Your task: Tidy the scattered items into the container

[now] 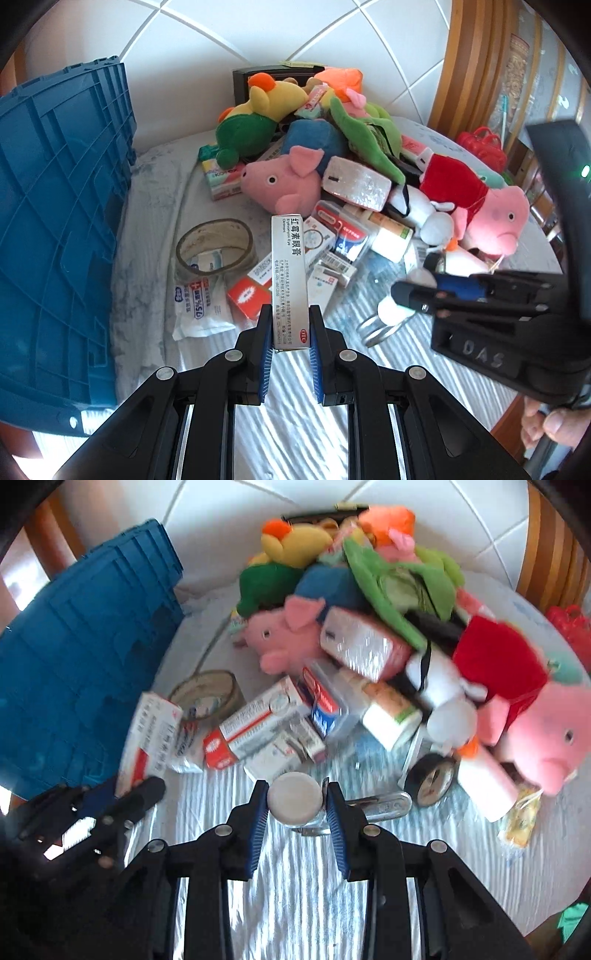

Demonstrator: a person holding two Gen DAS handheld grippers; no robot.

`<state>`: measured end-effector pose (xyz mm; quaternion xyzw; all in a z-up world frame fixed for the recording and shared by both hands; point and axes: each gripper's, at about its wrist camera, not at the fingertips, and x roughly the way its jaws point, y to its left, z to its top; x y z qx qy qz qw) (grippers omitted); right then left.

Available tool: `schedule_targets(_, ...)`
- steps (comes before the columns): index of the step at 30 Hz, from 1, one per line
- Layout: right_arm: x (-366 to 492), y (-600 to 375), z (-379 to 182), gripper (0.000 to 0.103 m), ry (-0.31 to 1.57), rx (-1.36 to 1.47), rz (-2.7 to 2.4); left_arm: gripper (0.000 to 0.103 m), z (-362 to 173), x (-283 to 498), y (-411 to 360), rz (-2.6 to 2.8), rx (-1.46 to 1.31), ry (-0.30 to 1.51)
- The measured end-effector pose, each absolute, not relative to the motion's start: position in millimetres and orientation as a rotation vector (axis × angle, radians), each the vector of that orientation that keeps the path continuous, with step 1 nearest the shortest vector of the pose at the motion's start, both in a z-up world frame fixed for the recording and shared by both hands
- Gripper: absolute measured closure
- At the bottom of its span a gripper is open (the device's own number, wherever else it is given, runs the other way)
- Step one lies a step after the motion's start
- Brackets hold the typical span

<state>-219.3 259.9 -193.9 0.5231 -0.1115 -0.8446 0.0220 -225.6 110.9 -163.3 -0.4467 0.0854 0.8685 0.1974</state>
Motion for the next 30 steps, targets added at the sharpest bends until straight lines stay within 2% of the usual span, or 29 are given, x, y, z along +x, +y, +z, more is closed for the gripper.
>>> schedule_targets(7, -211.4, 258.8, -229.9, 0.071, -0.367, 1.728, -2.542, 0.086, -193.8, -228.2, 114.2, 2.39, -1.339, 0.267)
schedule_targets(20, -227.3, 236.8, -203.4, 0.069, -0.318, 1.595, -2.562, 0.085, -212.4, -231.4, 83.8, 2.41, -1.414, 0.248)
schedule_targets(21, -228.2, 235.0, -204.7, 0.064, -0.331, 1.595, -2.544, 0.085, -216.0, -231.6, 78.9, 2.41, -1.428, 0.24)
schedule_targets(22, -228.8, 233.1, -205.8, 0.05, -0.346, 1.595, -2.528, 0.085, -219.6, -231.8, 74.0, 2.409, -1.443, 0.231)
schedule_targets(24, -228.2, 224.8, -207.7, 0.033, -0.349, 1.575, -2.505, 0.085, -229.5, -231.9, 65.7, 2.401, -1.483, 0.221)
schedule_targets(30, -234.0, 193.5, -221.0, 0.033, -0.182, 1.58, -2.488, 0.085, -246.2, -230.1, 53.8, 2.396, -1.544, 0.22)
